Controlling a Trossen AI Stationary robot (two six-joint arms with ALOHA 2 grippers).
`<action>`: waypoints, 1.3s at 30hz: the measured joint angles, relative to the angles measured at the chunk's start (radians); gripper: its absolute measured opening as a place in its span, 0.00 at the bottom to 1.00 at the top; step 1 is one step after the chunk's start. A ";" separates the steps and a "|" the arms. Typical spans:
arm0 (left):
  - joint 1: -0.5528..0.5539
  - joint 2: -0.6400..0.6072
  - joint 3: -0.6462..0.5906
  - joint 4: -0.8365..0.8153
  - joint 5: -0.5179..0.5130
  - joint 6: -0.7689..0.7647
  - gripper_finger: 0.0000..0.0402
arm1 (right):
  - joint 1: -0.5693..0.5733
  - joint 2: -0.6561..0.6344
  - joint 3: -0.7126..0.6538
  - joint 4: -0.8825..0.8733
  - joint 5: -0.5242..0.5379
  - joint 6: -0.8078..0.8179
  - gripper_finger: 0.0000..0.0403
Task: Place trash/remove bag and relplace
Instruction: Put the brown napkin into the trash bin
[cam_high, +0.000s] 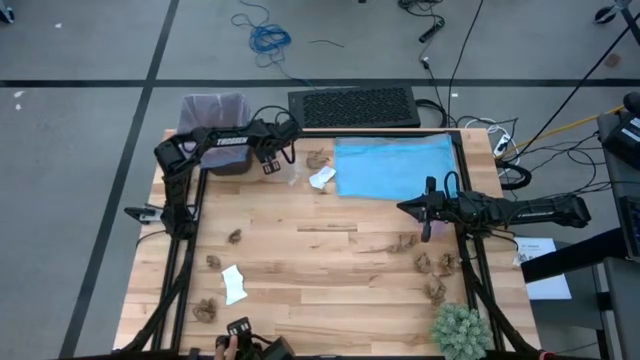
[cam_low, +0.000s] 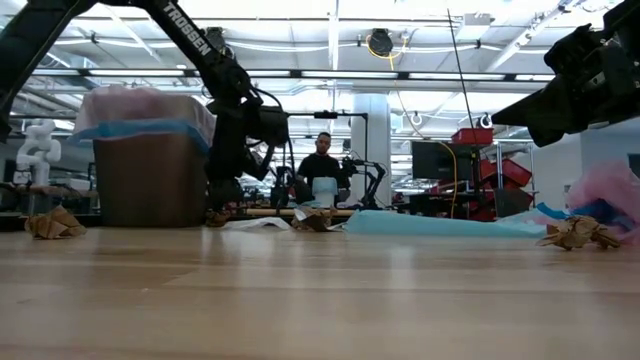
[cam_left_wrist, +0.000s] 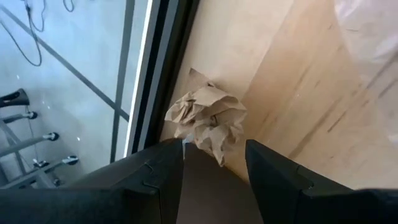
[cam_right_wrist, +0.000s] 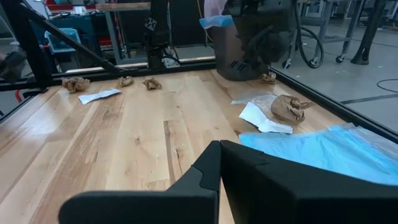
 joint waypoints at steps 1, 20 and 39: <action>0.005 0.000 0.000 0.002 0.001 0.000 0.42 | 0.000 0.000 0.000 0.000 0.000 0.000 0.00; 0.038 0.001 0.000 0.038 0.077 -0.002 0.30 | 0.000 0.000 0.000 0.000 0.000 0.000 0.00; 0.011 0.001 0.000 0.033 -0.042 -0.007 0.04 | 0.000 0.000 0.000 0.000 0.000 0.000 0.00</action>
